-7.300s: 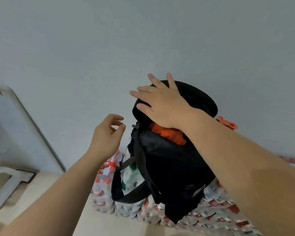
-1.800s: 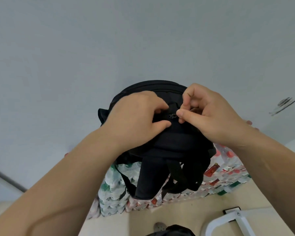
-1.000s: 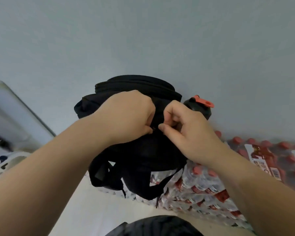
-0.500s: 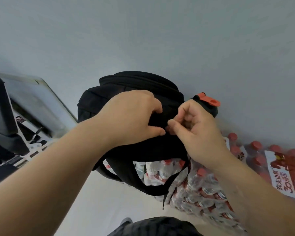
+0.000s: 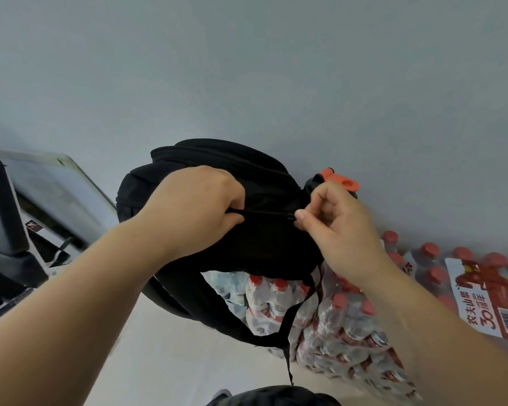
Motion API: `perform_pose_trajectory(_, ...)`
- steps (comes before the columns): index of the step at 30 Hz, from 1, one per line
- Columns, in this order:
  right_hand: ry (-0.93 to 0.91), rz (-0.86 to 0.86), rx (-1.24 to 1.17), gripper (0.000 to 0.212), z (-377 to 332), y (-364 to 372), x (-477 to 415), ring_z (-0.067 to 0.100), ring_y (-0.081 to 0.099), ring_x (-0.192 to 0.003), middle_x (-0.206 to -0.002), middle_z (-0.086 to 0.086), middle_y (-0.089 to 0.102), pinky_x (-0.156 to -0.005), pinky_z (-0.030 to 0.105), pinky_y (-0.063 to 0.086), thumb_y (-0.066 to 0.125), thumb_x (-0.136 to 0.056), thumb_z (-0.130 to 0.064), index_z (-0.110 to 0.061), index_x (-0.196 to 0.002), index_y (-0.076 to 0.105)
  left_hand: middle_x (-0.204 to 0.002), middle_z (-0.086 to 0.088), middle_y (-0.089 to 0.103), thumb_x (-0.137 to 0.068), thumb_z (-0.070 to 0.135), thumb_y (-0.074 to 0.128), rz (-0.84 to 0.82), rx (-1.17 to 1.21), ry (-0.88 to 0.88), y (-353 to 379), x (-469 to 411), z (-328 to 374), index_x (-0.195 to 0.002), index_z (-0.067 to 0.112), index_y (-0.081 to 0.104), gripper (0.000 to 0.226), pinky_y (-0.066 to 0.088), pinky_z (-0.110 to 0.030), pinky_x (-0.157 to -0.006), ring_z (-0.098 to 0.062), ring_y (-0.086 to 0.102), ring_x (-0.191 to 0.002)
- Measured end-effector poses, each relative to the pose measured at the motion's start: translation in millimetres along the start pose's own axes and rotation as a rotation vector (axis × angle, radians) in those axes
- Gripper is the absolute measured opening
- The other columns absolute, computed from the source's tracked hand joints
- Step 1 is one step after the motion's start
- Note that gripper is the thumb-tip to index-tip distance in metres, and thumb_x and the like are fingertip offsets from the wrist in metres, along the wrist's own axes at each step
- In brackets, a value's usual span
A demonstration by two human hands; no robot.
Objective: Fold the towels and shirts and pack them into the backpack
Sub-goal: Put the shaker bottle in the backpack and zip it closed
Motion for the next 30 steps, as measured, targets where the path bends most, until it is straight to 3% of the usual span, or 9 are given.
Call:
perform_pose_trajectory(4, 0.067, 0.034, -0.111, 0.023, 12, 2, 8, 0.016, 0.072, -0.078, -0.069, -0.002, 0.062, -0.086, 0.047, 0.06, 0.065, -0.095, -0.007, -0.017, -0.085, 0.047, -0.085, 0.012, 0.058, -0.086, 0.041, 0.067, -0.069, -0.005, -0.042, 6, 0, 2, -0.085, 0.031, 0.066, 0.01, 0.051, -0.037, -0.077, -0.013, 0.055, -0.084)
perform_pose_trajectory(7, 0.088, 0.055, -0.206, 0.022, 11, 5, 14, 0.019, 0.072, -0.079, -0.069, -0.001, 0.062, -0.086, 0.045, 0.06, 0.065, -0.095, -0.003, -0.015, -0.084, 0.048, -0.094, 0.011, 0.06, -0.08, 0.05, 0.068, -0.026, 0.006, -0.008, 5, -5, 27, -0.093, 0.03, 0.066, 0.025, 0.052, -0.038, -0.079, -0.015, 0.058, -0.091)
perform_pose_trajectory(9, 0.105, 0.049, -0.259, 0.022, 12, 9, 19, 0.024, 0.072, -0.079, -0.072, 0.004, 0.064, -0.083, 0.048, 0.06, 0.065, -0.094, -0.003, -0.015, -0.084, 0.05, -0.104, 0.01, 0.058, -0.08, 0.055, 0.066, -0.009, -0.047, 0.044, 10, -12, 50, -0.104, 0.029, 0.066, 0.035, 0.052, -0.037, -0.081, -0.017, 0.057, -0.1)
perform_pose_trajectory(11, 0.105, 0.039, -0.275, 0.022, 14, 10, 22, 0.032, 0.069, -0.078, -0.074, 0.008, 0.064, -0.079, 0.055, 0.058, 0.067, -0.094, -0.004, -0.016, -0.085, 0.05, -0.104, 0.009, 0.057, -0.088, 0.046, 0.063, -0.04, -0.157, 0.089, 22, -21, 69, -0.103, 0.027, 0.063, 0.024, 0.048, -0.033, -0.076, -0.018, 0.054, -0.103)
perform_pose_trajectory(14, 0.09, 0.017, -0.202, 0.023, 20, 8, 24, 0.035, 0.064, -0.079, -0.078, 0.012, 0.064, -0.076, 0.057, 0.054, 0.07, -0.092, -0.007, -0.019, -0.087, 0.05, -0.096, 0.006, 0.06, -0.094, 0.032, 0.059, -0.111, -0.232, 0.085, 38, -30, 74, -0.095, 0.025, 0.063, 0.008, 0.048, -0.032, -0.072, -0.019, 0.054, -0.097)
perform_pose_trajectory(19, 0.018, 0.084, 0.069, 0.026, 41, -8, 19, 0.026, 0.057, -0.067, -0.072, 0.004, 0.058, -0.065, 0.05, 0.049, 0.069, -0.093, -0.015, -0.022, -0.084, 0.046, -0.089, 0.006, 0.06, -0.096, 0.033, 0.057, -0.126, -0.232, 0.061, 42, -27, 61, -0.088, 0.024, 0.058, 0.013, 0.045, -0.033, -0.068, -0.02, 0.056, -0.088)
perform_pose_trajectory(23, 0.1, 0.192, 0.058, 0.028, 73, -28, 15, 0.026, 0.058, -0.068, -0.073, 0.006, 0.058, -0.069, 0.048, 0.052, 0.07, -0.091, -0.012, -0.019, -0.084, 0.044, -0.087, 0.009, 0.06, -0.093, 0.042, 0.06, -0.107, -0.166, 0.003, 34, -20, 38, -0.085, 0.028, 0.061, 0.016, 0.049, -0.035, -0.074, -0.017, 0.057, -0.088)
perform_pose_trajectory(30, 0.242, 0.357, 0.077, 0.036, 106, -16, 21, 0.02, 0.054, -0.062, -0.07, 0.008, 0.057, -0.061, 0.039, 0.049, 0.071, -0.091, -0.018, -0.023, -0.079, 0.038, -0.083, 0.009, 0.062, -0.09, 0.039, 0.064, -0.052, -0.108, 0.007, 33, -21, 41, -0.084, 0.028, 0.067, 0.012, 0.052, -0.039, -0.072, -0.018, 0.059, -0.082)
Point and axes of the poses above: each hand's wrist, its own x-axis away from the middle knuckle, its own y-axis out of the palm, z = x × y, the point moved 5 cm from there along -x, towards the middle knuckle
